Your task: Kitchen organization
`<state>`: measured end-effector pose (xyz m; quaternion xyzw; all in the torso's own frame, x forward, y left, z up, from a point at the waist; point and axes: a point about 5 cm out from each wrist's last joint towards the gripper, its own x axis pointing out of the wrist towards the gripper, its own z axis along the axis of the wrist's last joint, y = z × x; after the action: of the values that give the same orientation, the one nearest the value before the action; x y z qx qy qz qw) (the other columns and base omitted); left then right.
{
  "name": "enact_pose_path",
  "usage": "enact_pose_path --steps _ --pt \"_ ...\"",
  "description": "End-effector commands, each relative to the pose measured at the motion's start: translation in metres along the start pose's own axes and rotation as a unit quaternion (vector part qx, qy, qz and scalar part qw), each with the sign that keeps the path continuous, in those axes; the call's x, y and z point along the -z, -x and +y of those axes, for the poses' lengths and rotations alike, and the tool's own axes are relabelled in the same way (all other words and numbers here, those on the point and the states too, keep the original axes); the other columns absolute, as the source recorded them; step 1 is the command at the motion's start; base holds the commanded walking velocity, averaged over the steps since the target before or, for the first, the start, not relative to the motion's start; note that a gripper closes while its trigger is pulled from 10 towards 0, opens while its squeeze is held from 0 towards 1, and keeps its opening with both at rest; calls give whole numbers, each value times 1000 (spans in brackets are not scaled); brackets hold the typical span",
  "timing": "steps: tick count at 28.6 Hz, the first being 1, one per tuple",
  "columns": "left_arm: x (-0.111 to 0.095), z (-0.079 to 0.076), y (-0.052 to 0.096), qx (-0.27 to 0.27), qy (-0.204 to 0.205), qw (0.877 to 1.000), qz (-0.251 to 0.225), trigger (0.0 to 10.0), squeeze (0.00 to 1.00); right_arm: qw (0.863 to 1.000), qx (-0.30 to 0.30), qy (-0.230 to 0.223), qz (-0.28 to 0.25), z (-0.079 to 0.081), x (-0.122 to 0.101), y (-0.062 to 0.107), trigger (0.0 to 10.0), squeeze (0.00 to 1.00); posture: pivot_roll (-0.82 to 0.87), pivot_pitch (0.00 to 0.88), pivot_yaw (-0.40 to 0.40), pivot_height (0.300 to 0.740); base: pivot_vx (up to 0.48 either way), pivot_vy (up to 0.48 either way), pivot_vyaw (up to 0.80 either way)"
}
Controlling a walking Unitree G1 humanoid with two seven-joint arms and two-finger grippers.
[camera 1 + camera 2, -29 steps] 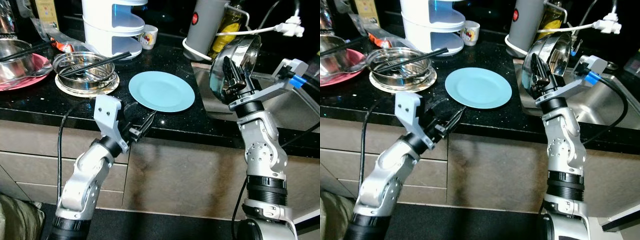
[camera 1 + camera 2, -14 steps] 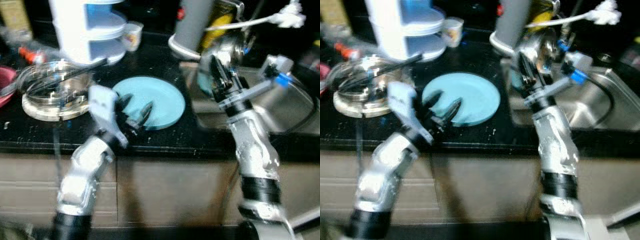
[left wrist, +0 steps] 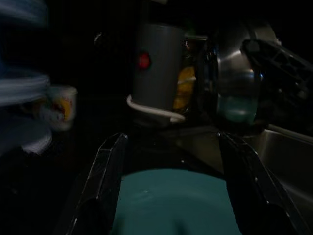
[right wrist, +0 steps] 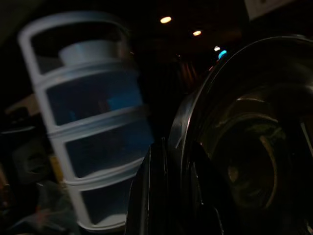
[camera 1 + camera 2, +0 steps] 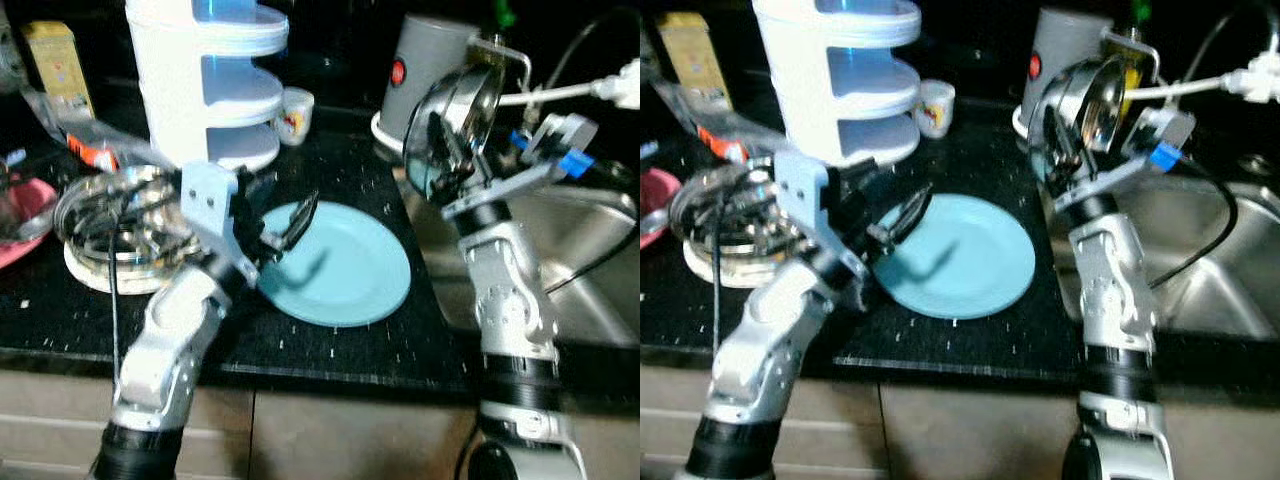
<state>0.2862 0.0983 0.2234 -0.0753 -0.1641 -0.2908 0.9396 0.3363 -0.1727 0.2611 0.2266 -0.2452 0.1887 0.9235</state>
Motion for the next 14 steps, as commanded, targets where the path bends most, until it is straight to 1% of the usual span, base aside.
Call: enact_pose_path --steps 1,5,13,14 --pt "4 -1 1 -4 10 1000 11 10000 0 1000 -1 12 -9 0 -6 0 10000 0 155 6 -166 740 0 0 0" --pt "6 -4 3 8 10 1000 16 10000 0 1000 -4 22 -5 0 -6 -2 10000 0 153 6 -167 740 0 0 0" --pt "14 -10 4 17 25 999 26 10000 0 999 -14 38 6 3 -4 -6 10000 0 152 5 -166 740 0 -344 0" --pt "17 -11 5 17 28 999 30 10000 0 999 -16 50 15 4 -2 -7 10000 0 148 6 -165 740 0 -420 0"
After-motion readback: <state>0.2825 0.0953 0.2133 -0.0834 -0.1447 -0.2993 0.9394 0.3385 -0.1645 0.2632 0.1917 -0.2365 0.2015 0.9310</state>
